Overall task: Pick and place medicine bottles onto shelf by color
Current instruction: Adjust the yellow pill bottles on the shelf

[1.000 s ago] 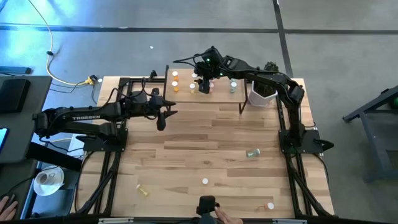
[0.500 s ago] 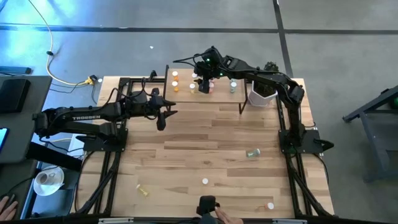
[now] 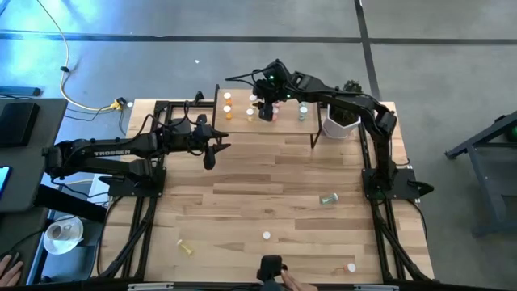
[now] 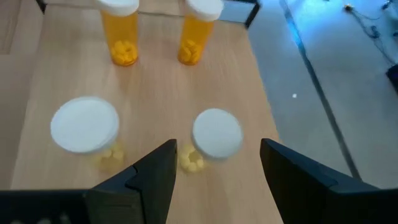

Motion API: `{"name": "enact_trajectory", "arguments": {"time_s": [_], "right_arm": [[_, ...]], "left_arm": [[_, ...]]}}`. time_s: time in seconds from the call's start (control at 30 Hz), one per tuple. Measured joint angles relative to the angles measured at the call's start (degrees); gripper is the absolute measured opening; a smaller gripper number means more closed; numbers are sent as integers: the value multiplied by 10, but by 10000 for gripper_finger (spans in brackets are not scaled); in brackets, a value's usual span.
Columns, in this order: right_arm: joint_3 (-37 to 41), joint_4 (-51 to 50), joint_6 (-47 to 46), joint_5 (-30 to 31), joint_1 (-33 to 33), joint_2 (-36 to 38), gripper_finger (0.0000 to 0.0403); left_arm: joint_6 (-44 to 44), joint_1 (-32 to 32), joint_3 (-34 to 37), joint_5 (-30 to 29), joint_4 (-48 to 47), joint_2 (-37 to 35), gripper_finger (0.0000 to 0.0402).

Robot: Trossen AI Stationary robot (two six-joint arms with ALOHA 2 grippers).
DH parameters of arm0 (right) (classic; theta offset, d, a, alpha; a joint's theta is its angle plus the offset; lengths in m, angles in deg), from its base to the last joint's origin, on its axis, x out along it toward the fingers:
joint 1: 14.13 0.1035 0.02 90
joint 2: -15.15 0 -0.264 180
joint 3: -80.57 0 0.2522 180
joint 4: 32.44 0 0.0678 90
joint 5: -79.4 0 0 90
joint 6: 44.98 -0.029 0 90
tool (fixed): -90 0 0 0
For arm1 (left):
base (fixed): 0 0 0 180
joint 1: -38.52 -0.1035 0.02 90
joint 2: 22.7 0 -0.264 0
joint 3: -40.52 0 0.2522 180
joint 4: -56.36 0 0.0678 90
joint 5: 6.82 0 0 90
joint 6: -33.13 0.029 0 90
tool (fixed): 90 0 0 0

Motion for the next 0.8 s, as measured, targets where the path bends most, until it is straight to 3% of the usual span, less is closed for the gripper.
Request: {"name": "enact_trajectory", "arguments": {"time_s": [0.43, 0.8], "right_arm": [[0, -25, -4, 12, 8, 33, 222], [-1, -86, -4, 11, 59, 56, 222]], "left_arm": [[12, -1, 0, -13, 0, 0, 168], [13, -1, 0, -15, 0, 0, 168]]}}
